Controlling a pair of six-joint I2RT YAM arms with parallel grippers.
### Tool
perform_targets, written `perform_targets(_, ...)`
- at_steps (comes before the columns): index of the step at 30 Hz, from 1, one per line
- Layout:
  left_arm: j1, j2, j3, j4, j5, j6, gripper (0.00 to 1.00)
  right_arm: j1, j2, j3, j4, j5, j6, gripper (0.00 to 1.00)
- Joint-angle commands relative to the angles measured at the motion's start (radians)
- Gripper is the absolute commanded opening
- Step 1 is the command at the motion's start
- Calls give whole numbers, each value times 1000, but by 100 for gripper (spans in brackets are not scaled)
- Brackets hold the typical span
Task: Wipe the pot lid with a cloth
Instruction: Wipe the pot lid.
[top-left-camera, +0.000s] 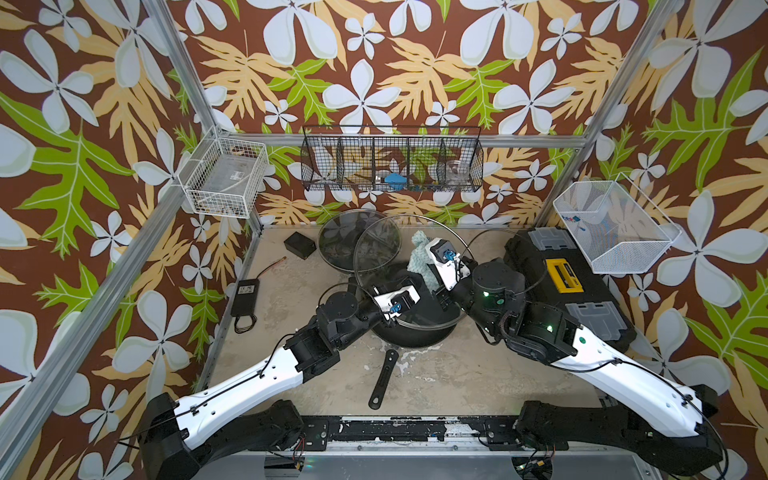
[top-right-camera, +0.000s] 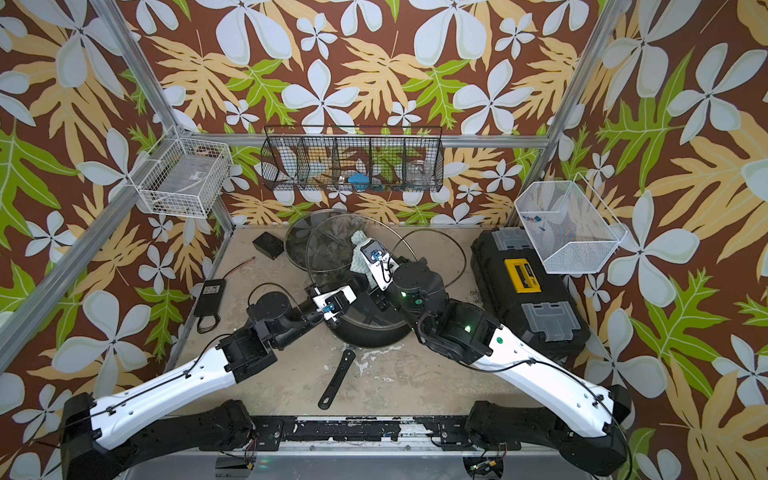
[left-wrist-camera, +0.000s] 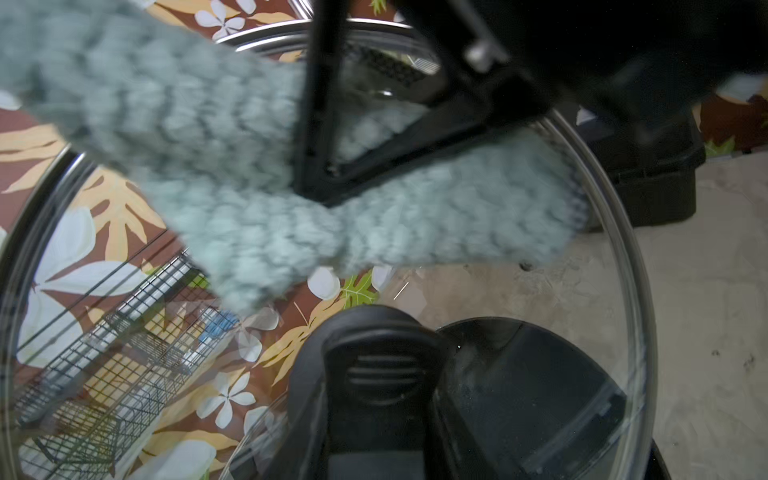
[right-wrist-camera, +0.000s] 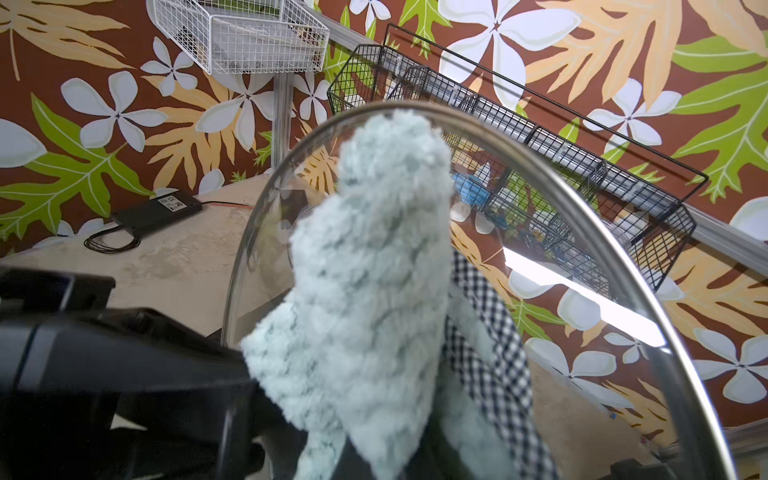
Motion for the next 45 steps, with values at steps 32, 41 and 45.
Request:
perform_targets(32, -37, -73, -56, 110, 23, 316, 0, 3, 50, 83, -77, 122, -21, 0)
perform_targets(41, -37, -46, -27, 261, -118, -288, 0, 6, -91, -86, -118, 94, 65, 0)
perform_targets(45, -37, -9, 26, 281, -270, -549, 0, 20, -120, -165, -93, 57, 105, 0)
